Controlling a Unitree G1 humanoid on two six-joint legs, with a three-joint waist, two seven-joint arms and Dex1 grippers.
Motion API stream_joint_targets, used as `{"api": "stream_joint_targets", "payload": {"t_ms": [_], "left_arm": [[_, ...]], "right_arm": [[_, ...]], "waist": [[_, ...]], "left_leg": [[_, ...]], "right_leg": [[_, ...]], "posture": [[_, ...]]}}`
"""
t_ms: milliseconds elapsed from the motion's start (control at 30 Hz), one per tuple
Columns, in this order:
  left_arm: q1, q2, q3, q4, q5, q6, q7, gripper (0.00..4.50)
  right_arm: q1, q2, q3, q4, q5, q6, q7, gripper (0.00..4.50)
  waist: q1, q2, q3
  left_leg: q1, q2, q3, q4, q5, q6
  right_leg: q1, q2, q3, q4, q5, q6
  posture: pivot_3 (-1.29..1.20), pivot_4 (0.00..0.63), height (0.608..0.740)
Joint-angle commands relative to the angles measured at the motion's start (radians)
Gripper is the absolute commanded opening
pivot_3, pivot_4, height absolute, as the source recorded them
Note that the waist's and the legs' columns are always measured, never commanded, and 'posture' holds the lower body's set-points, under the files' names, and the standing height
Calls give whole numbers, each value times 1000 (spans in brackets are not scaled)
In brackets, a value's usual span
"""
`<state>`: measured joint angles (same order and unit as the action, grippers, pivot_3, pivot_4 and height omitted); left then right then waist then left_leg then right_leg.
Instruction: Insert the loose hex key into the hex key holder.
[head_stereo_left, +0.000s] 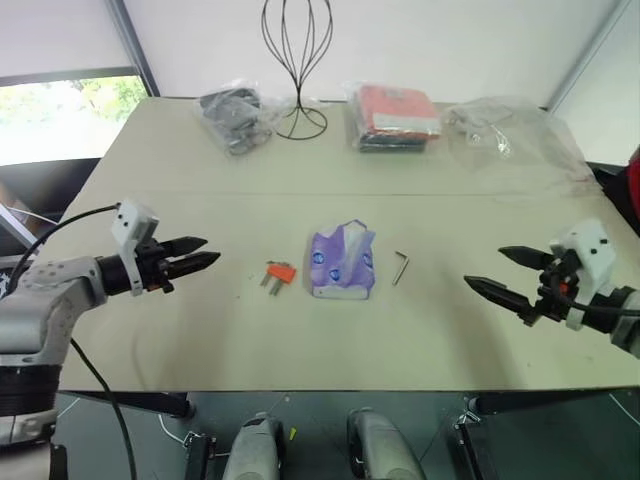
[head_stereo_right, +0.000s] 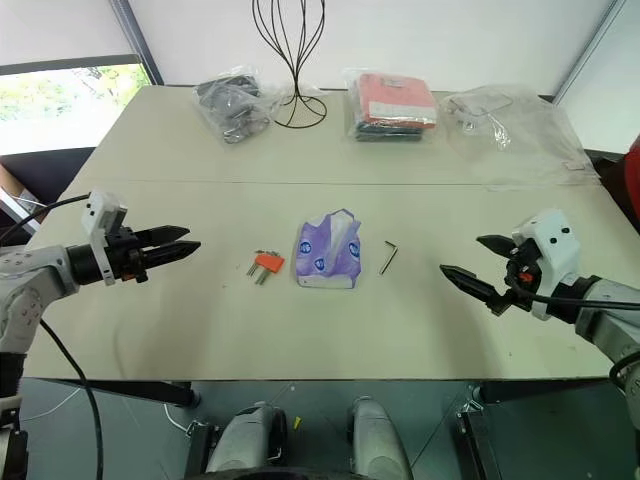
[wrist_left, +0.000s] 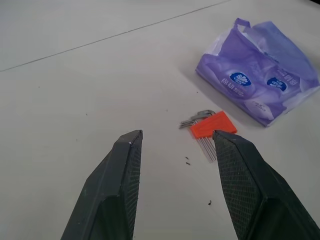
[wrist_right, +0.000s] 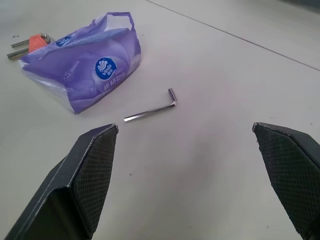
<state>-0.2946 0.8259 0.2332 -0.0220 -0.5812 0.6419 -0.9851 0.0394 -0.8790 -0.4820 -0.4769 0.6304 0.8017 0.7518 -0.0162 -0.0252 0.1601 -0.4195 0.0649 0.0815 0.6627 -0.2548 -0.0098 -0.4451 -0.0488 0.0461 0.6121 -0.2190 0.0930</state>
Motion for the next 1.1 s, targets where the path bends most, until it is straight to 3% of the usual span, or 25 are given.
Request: {"api": "stream_joint_targets", "payload": {"t_ms": [33,867,1000,1100], "left_arm": [[8,6,52,-33,-12,-5,25,2303],[0,15,-1,18,40,-87,-27,2303],[-64,35,-79,45,77,-145,-136,2303],[-165,54,-181,53,102,-179,-278,2303]], "right_arm": [[-25,-2,0,-18,2,-7,-17,4500],[-40,-26,8,-17,-21,-17,-41,4500],[-66,-66,80,-57,-43,-26,-11,4500],[-120,-110,238,-123,-81,-68,47,4500]], "waist": [[0,0,0],[2,0,0],[3,0,0],[3,0,0]], "left_leg": [[0,0,0,0,0,0],[0,0,0,0,0,0],[0,0,1,0,0,0],[0,0,0,1,0,0]], "right_leg": [[0,0,0,0,0,0],[0,0,0,0,0,0],[0,0,0,0,0,0],[0,0,0,0,0,0]], "posture": [[0,150,739],[0,150,739],[0,150,739],[0,150,739]]}}
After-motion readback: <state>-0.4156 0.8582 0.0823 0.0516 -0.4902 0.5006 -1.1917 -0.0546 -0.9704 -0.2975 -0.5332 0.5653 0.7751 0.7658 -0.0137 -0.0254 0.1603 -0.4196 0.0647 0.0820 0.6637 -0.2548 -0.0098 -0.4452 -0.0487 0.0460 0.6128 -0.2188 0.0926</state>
